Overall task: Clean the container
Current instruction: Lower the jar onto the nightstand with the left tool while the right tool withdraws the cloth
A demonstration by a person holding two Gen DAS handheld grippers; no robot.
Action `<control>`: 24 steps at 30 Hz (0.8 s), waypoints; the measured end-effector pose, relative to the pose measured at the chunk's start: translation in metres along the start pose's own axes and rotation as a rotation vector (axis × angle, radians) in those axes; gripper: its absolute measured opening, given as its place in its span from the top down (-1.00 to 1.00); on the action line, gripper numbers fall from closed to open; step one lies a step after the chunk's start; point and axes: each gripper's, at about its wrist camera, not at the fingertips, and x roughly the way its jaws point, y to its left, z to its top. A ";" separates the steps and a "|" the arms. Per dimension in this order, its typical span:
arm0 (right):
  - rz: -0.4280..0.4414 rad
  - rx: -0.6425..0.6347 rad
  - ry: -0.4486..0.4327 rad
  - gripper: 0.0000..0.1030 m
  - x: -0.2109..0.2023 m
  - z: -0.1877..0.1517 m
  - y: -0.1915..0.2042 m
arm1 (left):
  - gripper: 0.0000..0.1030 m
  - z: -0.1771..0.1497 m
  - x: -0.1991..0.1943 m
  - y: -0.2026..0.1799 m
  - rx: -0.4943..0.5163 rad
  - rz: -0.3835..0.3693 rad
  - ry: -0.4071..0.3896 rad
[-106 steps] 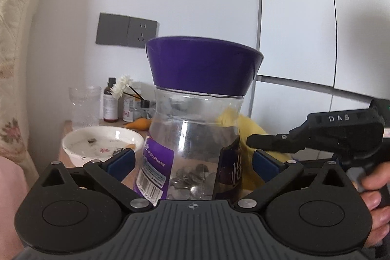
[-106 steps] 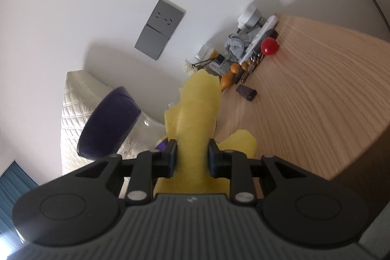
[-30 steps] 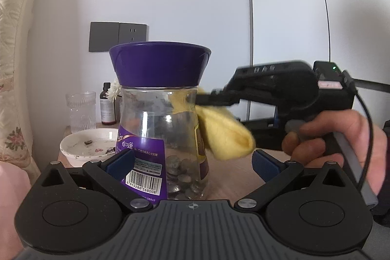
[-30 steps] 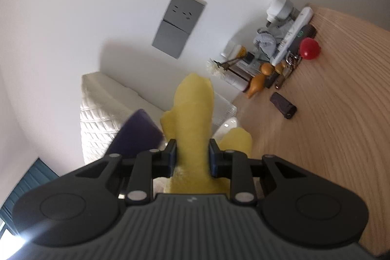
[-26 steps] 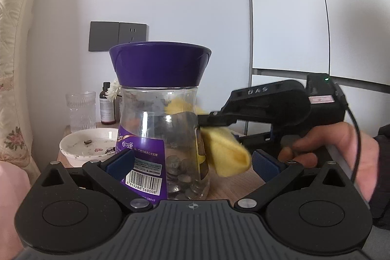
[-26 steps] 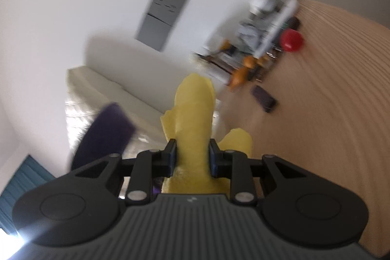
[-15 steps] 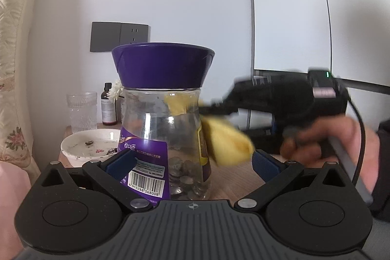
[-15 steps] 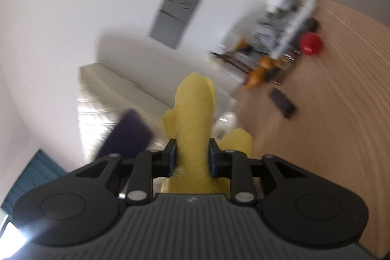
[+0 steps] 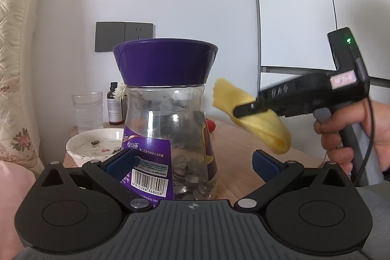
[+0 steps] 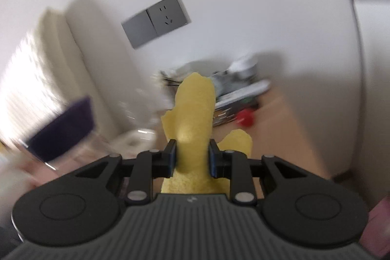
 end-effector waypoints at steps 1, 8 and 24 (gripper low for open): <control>-0.024 -0.041 0.012 0.45 0.004 -0.003 0.002 | -0.99 0.000 0.000 0.000 0.003 0.003 0.003; -0.090 -0.063 0.141 0.44 0.032 -0.034 -0.009 | -0.99 0.000 0.001 0.001 -0.009 0.008 0.013; -0.110 -0.017 0.072 -0.20 0.013 -0.033 0.002 | -1.00 0.003 -0.027 -0.001 -0.026 0.142 -0.031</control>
